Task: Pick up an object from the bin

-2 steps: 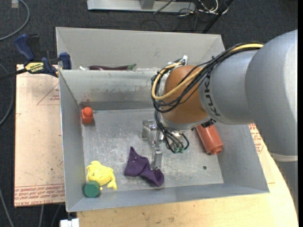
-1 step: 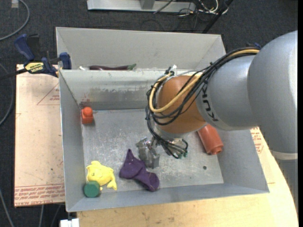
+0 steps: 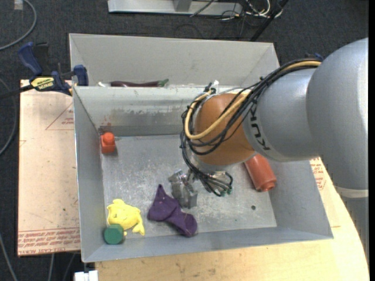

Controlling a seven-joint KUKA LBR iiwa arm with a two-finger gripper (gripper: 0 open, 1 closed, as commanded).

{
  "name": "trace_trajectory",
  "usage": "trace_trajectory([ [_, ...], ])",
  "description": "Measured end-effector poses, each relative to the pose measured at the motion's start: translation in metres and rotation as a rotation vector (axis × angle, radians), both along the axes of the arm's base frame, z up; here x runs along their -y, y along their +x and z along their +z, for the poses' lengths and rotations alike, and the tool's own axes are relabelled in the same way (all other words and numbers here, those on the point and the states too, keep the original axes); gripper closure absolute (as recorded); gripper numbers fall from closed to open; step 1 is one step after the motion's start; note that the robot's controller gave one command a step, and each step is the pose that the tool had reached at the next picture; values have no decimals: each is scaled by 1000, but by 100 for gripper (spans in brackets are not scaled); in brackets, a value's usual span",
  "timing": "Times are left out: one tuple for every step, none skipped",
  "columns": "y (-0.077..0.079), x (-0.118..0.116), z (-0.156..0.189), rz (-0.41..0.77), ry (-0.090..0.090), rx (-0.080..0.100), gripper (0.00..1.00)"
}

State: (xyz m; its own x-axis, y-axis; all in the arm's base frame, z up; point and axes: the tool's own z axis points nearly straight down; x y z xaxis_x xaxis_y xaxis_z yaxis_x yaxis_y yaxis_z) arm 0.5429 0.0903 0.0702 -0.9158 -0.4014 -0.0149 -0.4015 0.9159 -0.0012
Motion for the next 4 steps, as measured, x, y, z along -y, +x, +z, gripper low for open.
trace_trajectory([
  [6,1,40,11,-1,-8,100],
  [10,4,113,-215,6,4,0],
  [9,4,112,-214,5,2,0],
  [-2,-9,97,-179,4,13,0],
])
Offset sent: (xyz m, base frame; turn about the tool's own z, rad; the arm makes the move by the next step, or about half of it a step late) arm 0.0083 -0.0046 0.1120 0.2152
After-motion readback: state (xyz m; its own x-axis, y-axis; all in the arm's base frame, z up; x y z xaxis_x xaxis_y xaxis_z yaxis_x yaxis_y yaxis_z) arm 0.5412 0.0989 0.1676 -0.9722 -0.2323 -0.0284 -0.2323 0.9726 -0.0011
